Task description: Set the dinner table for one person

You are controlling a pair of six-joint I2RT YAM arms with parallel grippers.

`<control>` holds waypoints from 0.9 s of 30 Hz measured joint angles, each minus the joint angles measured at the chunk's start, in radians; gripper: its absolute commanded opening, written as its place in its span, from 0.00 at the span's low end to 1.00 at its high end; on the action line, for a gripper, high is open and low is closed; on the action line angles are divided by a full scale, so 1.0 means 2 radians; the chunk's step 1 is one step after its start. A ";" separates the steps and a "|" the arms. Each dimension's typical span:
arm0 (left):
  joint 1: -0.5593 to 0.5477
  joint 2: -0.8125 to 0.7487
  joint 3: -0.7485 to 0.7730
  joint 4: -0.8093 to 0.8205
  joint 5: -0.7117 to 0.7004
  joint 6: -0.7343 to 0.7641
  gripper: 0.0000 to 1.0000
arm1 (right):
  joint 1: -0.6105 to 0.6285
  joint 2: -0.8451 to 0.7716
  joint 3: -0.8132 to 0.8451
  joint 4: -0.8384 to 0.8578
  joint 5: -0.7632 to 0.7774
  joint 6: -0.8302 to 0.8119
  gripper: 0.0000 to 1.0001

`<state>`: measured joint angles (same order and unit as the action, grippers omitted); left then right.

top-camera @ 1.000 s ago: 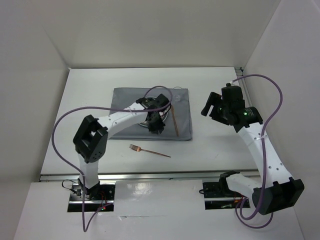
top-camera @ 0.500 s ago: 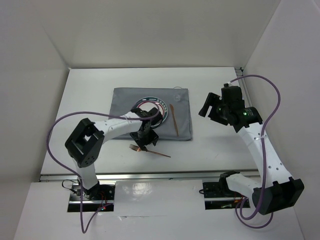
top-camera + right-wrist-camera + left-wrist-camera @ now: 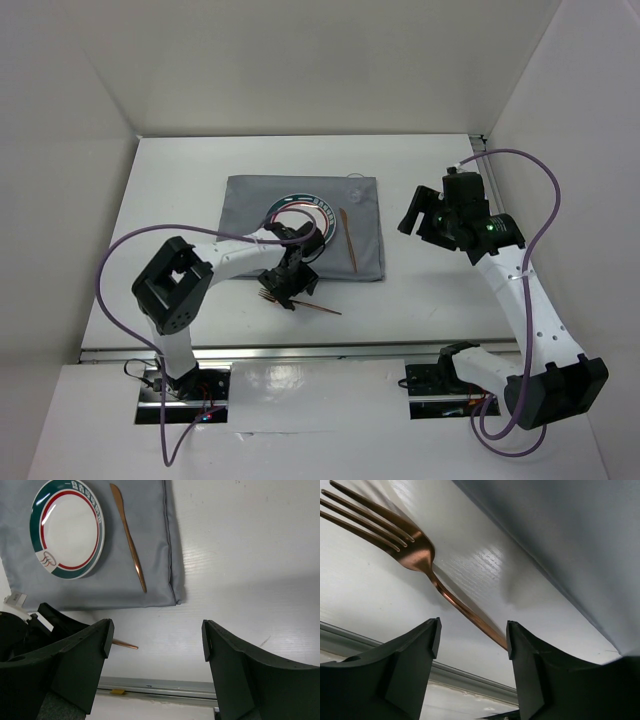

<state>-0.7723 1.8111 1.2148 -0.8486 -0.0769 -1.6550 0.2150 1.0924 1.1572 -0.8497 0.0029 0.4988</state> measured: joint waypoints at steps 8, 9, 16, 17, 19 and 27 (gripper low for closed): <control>0.000 0.032 0.007 0.003 0.003 -0.012 0.51 | 0.000 0.000 0.000 0.000 0.000 -0.003 0.83; 0.000 0.032 0.007 0.004 0.004 -0.012 0.46 | 0.000 0.000 0.000 0.000 0.000 -0.003 0.83; 0.001 0.030 0.005 0.004 0.014 -0.021 0.00 | 0.000 0.000 -0.005 0.000 0.001 -0.005 0.83; 0.001 0.027 0.003 0.005 0.014 -0.021 0.00 | 0.000 0.000 -0.006 0.000 0.001 -0.006 0.83; -0.001 0.019 -0.003 0.003 0.011 -0.021 0.00 | 0.000 0.000 -0.007 0.000 0.000 -0.007 0.83; -0.026 -0.137 -0.020 -0.067 -0.032 -0.013 0.00 | 0.000 0.001 -0.008 0.003 0.000 -0.011 0.83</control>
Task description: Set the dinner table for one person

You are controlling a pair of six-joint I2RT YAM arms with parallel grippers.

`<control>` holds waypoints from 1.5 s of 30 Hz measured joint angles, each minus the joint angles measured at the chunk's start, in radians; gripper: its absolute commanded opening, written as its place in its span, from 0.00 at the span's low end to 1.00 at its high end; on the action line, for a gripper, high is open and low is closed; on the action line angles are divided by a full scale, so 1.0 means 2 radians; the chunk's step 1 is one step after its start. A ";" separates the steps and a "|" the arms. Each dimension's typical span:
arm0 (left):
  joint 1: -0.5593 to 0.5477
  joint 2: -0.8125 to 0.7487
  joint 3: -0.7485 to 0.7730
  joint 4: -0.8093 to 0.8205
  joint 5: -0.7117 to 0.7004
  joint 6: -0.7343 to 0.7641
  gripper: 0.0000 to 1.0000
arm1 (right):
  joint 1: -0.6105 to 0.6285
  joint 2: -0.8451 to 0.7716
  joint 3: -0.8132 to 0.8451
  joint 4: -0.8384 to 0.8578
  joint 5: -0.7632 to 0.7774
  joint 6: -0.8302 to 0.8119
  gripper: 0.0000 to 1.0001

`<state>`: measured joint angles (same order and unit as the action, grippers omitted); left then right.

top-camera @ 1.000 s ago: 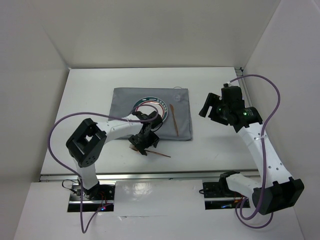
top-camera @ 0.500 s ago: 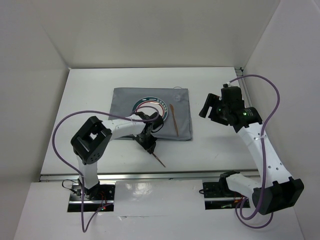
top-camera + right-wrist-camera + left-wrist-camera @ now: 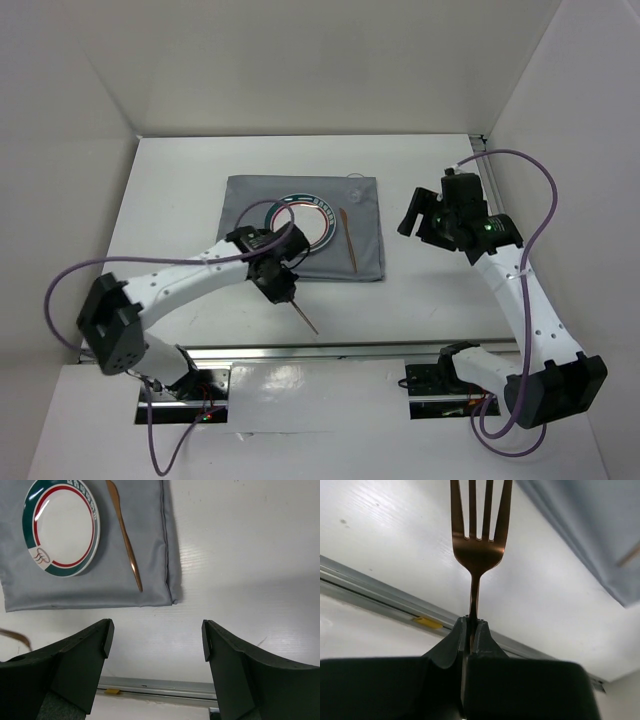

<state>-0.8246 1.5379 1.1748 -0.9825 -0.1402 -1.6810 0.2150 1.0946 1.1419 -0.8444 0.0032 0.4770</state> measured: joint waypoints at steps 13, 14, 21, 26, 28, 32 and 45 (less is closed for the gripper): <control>0.158 0.051 0.190 -0.017 -0.172 0.334 0.00 | 0.000 0.028 0.009 0.020 -0.022 0.004 0.83; 0.165 0.085 0.226 -0.020 -0.182 0.366 0.00 | 0.000 0.029 0.010 0.021 -0.023 0.004 0.83; 0.194 0.256 0.356 -0.035 -0.185 0.538 0.00 | 0.000 0.036 0.013 0.022 -0.022 0.004 0.83; 0.213 0.310 0.371 -0.047 -0.163 0.587 0.00 | 0.000 0.039 0.013 0.022 -0.022 0.004 0.83; 0.220 0.314 0.370 -0.043 -0.147 0.595 0.00 | 0.000 0.043 0.013 0.022 -0.020 0.004 0.83; 0.229 0.322 0.377 -0.035 -0.121 0.610 0.00 | 0.000 0.049 0.013 0.022 -0.014 0.004 0.83; 0.250 0.397 0.419 -0.030 -0.095 0.616 0.35 | 0.000 0.054 0.012 0.022 0.002 0.004 0.83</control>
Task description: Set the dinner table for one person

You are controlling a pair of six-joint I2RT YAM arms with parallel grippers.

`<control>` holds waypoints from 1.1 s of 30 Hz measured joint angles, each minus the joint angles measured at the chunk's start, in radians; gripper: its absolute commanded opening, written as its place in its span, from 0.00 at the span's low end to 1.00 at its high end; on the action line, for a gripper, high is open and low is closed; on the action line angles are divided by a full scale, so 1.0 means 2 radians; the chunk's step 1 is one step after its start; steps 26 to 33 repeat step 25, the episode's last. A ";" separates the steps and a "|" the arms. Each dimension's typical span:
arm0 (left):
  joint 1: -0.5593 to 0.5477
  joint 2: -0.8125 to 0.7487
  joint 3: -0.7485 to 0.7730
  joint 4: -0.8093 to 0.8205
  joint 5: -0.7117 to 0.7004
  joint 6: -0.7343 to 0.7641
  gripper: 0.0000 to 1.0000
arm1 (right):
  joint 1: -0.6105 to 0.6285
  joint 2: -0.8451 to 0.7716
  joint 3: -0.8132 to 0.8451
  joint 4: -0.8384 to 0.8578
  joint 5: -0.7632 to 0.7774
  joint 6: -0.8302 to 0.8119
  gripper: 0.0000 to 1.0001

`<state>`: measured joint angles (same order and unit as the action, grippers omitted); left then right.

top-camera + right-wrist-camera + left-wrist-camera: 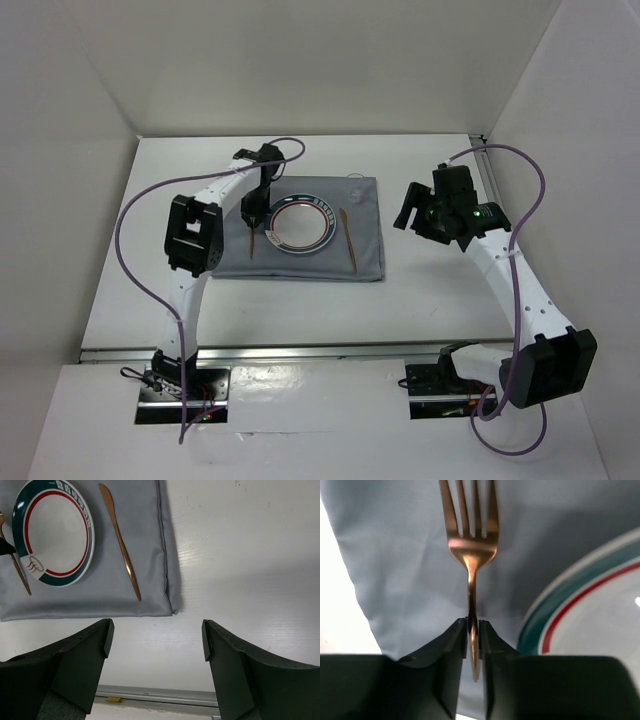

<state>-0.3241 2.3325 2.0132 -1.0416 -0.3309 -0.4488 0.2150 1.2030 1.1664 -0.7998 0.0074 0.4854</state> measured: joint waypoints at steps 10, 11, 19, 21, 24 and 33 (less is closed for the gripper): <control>0.015 -0.008 0.000 0.007 0.016 0.010 0.45 | 0.000 0.003 0.000 0.000 0.004 0.002 0.90; 0.014 -0.013 0.002 0.006 0.018 0.014 0.45 | 0.000 0.004 0.002 -0.001 0.005 0.003 0.93; 0.012 -0.134 -0.016 0.012 0.047 0.027 0.48 | 0.000 0.006 0.023 -0.002 0.042 0.011 1.00; 0.012 -0.209 -0.059 0.033 0.065 0.029 0.50 | 0.000 0.006 0.023 -0.003 0.050 0.012 1.00; 0.012 -0.317 -0.123 0.067 0.093 0.029 0.51 | 0.000 0.006 0.023 -0.003 0.057 0.011 1.00; 0.012 -0.354 -0.145 0.078 0.102 0.029 0.51 | 0.000 0.005 0.023 -0.002 0.056 0.010 1.00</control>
